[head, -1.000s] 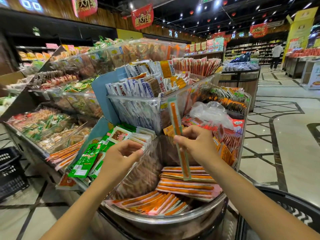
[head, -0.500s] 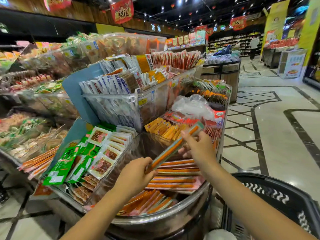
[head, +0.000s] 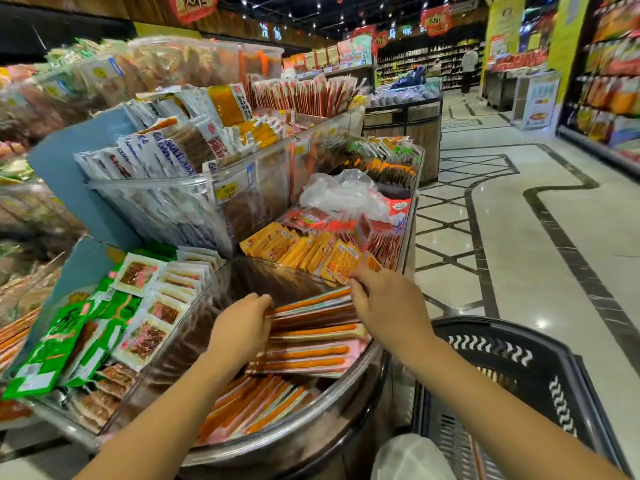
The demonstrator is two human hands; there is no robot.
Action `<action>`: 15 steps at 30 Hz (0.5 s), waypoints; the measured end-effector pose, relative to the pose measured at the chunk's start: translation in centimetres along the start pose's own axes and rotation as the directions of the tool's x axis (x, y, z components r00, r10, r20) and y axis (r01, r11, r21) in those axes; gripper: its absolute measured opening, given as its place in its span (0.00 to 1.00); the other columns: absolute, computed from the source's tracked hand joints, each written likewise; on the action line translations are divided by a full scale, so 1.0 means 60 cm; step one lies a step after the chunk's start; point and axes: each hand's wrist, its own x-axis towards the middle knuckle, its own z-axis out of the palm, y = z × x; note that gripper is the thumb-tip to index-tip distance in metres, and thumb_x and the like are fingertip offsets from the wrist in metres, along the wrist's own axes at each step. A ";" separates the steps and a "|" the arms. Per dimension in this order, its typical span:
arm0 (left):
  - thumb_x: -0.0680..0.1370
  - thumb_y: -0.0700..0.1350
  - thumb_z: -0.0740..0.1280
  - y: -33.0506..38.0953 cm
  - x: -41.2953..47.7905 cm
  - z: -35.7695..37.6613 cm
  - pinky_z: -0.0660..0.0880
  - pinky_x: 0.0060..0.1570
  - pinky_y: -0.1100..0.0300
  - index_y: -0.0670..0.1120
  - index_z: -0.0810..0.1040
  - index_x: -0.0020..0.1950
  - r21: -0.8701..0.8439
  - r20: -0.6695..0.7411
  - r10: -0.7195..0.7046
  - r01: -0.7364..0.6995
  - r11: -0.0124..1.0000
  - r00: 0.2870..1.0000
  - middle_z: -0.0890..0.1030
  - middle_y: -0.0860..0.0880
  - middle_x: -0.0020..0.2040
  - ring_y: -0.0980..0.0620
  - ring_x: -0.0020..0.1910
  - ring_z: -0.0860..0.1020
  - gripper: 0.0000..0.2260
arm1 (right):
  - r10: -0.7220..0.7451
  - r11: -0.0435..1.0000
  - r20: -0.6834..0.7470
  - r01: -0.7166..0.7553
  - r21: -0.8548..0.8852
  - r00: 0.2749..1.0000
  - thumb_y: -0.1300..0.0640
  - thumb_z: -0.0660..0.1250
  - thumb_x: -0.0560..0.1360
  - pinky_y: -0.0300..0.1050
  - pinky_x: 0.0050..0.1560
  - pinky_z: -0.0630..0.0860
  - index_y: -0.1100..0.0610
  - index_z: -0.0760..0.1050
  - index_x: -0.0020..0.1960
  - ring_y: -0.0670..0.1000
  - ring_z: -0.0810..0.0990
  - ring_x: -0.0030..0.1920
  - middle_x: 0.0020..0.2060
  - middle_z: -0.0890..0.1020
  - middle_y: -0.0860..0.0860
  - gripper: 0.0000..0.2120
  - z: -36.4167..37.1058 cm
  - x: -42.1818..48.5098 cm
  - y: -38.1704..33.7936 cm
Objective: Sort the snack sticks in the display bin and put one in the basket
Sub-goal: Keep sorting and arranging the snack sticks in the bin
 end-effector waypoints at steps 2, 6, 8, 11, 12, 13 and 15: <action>0.80 0.47 0.64 0.003 0.008 0.011 0.78 0.45 0.51 0.52 0.79 0.55 0.015 -0.011 -0.016 0.016 1.000 1.000 0.77 0.51 0.47 0.47 0.47 0.80 0.06 | 0.001 1.000 0.019 0.000 -0.029 1.000 0.50 0.61 0.82 0.44 0.36 0.67 0.51 0.78 0.56 0.53 0.79 0.40 0.39 0.80 0.50 0.09 0.006 -0.003 0.003; 0.80 0.46 0.65 0.003 0.013 0.028 0.79 0.48 0.50 0.51 0.79 0.55 -0.014 -0.015 -0.033 0.032 0.999 0.999 0.81 0.51 0.49 0.47 0.49 0.81 0.06 | -0.039 0.996 0.022 0.041 -0.073 0.999 0.49 0.60 0.82 0.42 0.39 0.65 0.53 0.78 0.54 0.50 0.76 0.42 0.42 0.79 0.47 0.11 0.018 -0.003 0.016; 0.80 0.46 0.66 0.001 0.014 0.033 0.79 0.50 0.51 0.52 0.80 0.56 -0.039 0.007 -0.028 0.028 0.999 1.000 0.83 0.52 0.51 0.49 0.51 0.82 0.06 | -0.060 0.991 0.016 0.062 -0.116 0.998 0.48 0.62 0.82 0.42 0.38 0.64 0.54 0.79 0.51 0.49 0.73 0.40 0.40 0.78 0.47 0.11 0.024 -0.005 0.020; 0.81 0.45 0.65 0.002 0.010 0.035 0.79 0.52 0.52 0.52 0.80 0.58 -0.109 0.054 -0.016 0.022 0.994 0.998 0.85 0.53 0.53 0.50 0.52 0.82 0.08 | -0.060 0.985 -0.009 0.058 -0.160 0.998 0.46 0.67 0.79 0.41 0.37 0.65 0.53 0.80 0.50 0.50 0.75 0.41 0.40 0.78 0.48 0.11 0.030 -0.008 0.026; 0.81 0.45 0.65 0.002 0.009 0.034 0.79 0.53 0.53 0.52 0.80 0.59 -0.134 0.067 -0.019 0.028 0.991 0.998 0.85 0.53 0.54 0.51 0.51 0.82 0.09 | -0.056 0.984 -0.008 0.054 -0.170 0.998 0.45 0.68 0.78 0.42 0.38 0.66 0.53 0.80 0.50 0.50 0.75 0.42 0.41 0.78 0.48 0.11 0.032 -0.008 0.028; 0.81 0.45 0.65 0.003 0.007 0.033 0.79 0.54 0.54 0.52 0.80 0.61 -0.156 0.082 -0.022 0.035 0.987 0.996 0.85 0.53 0.54 0.52 0.51 0.82 0.10 | -0.049 0.983 0.000 0.048 -0.177 0.999 0.44 0.69 0.77 0.42 0.39 0.67 0.53 0.80 0.50 0.50 0.75 0.43 0.42 0.78 0.49 0.12 0.033 -0.008 0.028; 0.81 0.45 0.65 0.002 0.002 0.029 0.79 0.55 0.54 0.52 0.79 0.62 -0.188 0.099 -0.024 0.042 0.981 0.995 0.84 0.53 0.56 0.53 0.51 0.82 0.11 | -0.028 0.981 0.014 0.030 -0.191 1.000 0.43 0.70 0.76 0.45 0.42 0.71 0.52 0.80 0.50 0.51 0.75 0.45 0.43 0.78 0.49 0.13 0.032 -0.006 0.026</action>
